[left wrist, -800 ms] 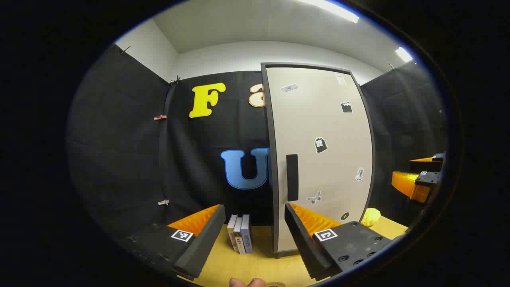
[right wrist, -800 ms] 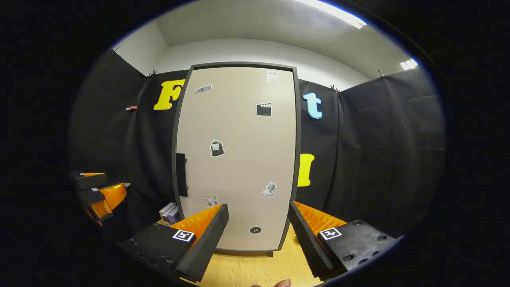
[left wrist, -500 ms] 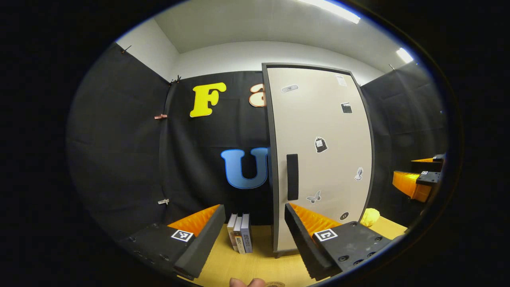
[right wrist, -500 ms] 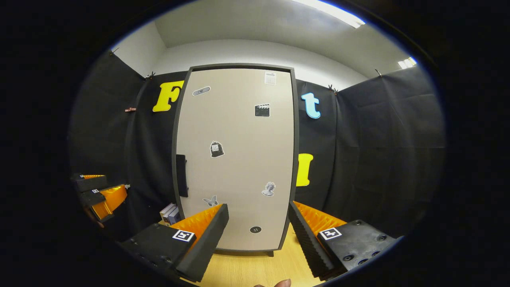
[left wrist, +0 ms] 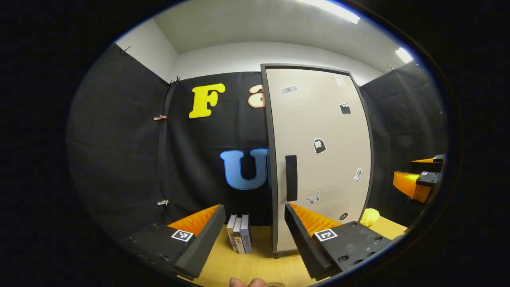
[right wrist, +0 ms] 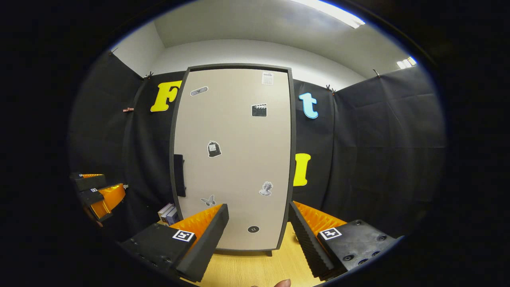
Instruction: Open the cabinet door with the right hand, grasp the bottle in the cabinet with the left hand and place it on the coaster, then close the cabinet door with the right hand.
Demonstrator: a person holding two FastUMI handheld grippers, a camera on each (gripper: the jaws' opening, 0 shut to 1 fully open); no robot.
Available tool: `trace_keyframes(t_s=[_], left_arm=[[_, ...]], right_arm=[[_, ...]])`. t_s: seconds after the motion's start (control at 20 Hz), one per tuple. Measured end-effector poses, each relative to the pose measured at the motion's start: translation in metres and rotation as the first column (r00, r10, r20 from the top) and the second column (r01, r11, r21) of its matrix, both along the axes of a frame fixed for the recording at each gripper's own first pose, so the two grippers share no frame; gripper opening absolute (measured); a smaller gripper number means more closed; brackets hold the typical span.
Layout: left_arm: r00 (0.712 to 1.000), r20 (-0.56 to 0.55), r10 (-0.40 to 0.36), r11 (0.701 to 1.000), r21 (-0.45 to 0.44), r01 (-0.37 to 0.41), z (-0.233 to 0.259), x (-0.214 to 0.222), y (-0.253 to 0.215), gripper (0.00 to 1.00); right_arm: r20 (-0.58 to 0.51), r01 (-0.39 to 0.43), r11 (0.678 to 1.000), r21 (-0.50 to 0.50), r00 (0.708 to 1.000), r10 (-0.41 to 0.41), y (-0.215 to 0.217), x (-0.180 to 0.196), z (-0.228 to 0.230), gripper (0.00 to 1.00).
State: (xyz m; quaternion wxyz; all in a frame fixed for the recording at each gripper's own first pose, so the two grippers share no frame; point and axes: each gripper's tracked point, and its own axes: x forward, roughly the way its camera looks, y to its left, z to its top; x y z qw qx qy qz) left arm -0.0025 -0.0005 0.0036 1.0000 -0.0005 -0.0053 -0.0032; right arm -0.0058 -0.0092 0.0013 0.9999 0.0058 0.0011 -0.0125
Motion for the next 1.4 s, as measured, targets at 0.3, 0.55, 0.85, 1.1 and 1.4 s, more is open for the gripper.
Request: trace_keyframes(t_s=[0.3, 0.55, 0.85, 1.1, 1.4], left_arm=[[1.0, 0.003, 0.005, 1.0, -0.006, -0.005, 0.0, 0.003, 0.003, 0.94], [1.0, -0.007, 0.025, 1.0, -0.005, -0.025, -0.004, 0.004, 0.017, 0.94], [0.997, -0.014, 0.078, 0.997, -0.016, -0.078, -0.009, 0.006, 0.047, 0.94], [0.993, -0.016, 0.121, 0.993, -0.005, -0.121, -0.014, 0.007, 0.071, 0.94], [0.989, -0.036, 0.142, 0.99, -0.007, -0.142, -0.028, 0.011, 0.088, 0.94]], right_arm=[[0.001, -0.007, 1.0, -0.005, 1.0, 0.007, 0.005, 0.002, 0.001, 0.98], [0.01, -0.054, 0.998, 0.013, 0.999, 0.054, 0.03, 0.014, 0.006, 0.97], [0.03, -0.141, 0.989, 0.038, 0.99, 0.14, 0.082, 0.041, 0.015, 0.97], [0.042, -0.206, 0.977, 0.051, 0.978, 0.204, 0.132, 0.073, 0.018, 0.97], [0.027, -0.238, 0.969, 0.059, 0.971, 0.237, 0.183, 0.123, 0.005, 0.97]])
